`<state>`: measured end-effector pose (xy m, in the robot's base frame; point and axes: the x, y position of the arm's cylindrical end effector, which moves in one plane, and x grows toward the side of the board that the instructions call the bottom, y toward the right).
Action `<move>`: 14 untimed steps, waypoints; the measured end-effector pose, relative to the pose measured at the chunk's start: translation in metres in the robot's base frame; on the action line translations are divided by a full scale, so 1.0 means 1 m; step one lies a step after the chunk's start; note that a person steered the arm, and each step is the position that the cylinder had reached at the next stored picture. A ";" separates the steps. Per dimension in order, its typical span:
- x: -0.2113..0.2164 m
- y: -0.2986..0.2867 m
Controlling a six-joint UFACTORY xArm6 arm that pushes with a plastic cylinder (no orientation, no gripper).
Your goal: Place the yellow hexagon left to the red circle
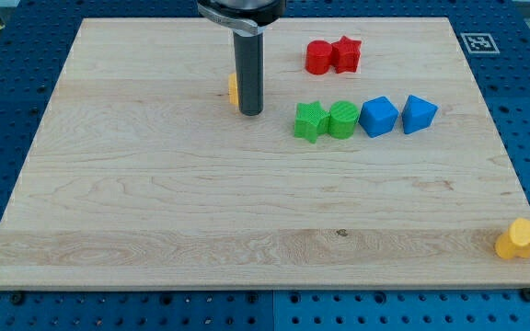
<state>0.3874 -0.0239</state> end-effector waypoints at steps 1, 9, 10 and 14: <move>-0.002 0.000; -0.044 -0.041; -0.048 -0.066; -0.058 -0.026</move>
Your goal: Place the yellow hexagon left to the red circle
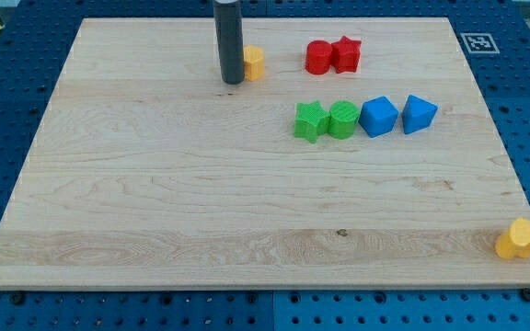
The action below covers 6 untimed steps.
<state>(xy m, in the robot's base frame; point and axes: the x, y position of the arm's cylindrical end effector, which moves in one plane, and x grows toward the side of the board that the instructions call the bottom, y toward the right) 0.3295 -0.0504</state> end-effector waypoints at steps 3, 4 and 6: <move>-0.006 -0.014; -0.015 0.002; -0.020 0.018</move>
